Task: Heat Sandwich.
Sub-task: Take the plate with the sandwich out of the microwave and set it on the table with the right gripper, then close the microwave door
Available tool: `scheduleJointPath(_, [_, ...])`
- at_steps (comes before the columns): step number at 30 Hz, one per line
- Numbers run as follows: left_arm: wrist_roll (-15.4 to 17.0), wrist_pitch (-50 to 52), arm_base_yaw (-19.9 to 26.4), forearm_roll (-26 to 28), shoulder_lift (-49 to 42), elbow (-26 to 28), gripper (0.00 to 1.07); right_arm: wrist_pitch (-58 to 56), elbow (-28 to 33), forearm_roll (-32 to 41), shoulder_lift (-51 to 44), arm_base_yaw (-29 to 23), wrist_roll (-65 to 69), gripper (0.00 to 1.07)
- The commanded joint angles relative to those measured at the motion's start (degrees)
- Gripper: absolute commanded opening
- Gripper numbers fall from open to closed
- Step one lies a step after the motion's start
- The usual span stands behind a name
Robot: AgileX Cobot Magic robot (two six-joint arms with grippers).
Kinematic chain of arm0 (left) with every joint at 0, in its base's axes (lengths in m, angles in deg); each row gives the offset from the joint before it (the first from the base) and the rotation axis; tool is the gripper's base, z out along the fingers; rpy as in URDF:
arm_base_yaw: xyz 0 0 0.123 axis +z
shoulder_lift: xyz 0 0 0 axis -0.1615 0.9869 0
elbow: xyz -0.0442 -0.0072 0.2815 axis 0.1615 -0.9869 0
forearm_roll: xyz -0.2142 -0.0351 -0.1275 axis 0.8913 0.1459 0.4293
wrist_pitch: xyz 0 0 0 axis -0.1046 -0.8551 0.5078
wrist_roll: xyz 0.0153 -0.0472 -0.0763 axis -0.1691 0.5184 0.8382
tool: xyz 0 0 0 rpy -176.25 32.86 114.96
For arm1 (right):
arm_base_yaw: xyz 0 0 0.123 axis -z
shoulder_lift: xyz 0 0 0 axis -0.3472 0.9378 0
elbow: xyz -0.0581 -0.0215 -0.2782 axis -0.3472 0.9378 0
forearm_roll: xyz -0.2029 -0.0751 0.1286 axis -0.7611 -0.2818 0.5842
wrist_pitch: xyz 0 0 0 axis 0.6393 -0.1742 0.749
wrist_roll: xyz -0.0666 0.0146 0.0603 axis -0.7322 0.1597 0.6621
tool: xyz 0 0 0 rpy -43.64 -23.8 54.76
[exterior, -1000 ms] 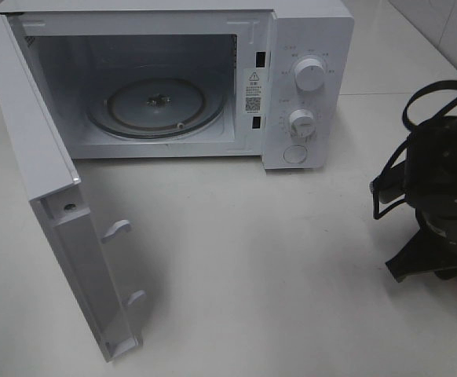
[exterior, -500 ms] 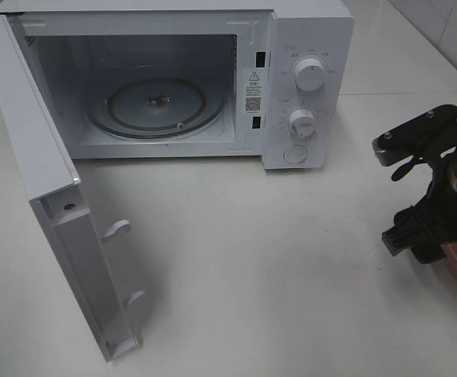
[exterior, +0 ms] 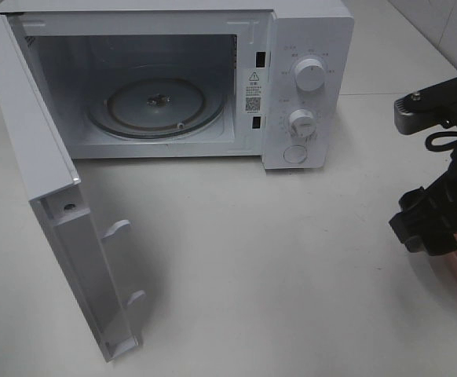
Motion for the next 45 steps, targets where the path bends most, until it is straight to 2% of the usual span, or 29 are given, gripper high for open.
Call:
scheduleJointPath(1, [0.34,0.52,0.06,0.06,-1.2,-0.23,1.01,-2.18,-0.11,3.61,-4.13,0.17,-4.64,0.76])
scheduleJointPath(10, [0.34,0.52,0.06,0.06,-1.2,-0.23,1.01,-6.53,-0.11,11.0,-13.52,0.17,-12.61,0.76])
scheduleJointPath(27, [0.34,0.52,0.06,0.06,-1.2,-0.23,1.01,-14.09,-0.11,12.09,-32.83,0.17,-15.7,0.76])
scheduleJointPath(31, [0.34,0.52,0.06,0.06,-1.2,-0.23,1.01,-14.67,0.8,11.97,-36.9,0.17,-15.81,0.76])
scheduleJointPath(38, [0.34,0.52,0.06,0.06,-1.2,-0.23,1.01,-14.9,6.42,12.15,-44.75,0.29,-15.53,0.76])
scheduleJointPath(45, [0.34,0.52,0.06,0.06,-1.2,-0.23,1.01,-14.84,9.85,15.24,-50.31,7.39,-16.33,0.76])
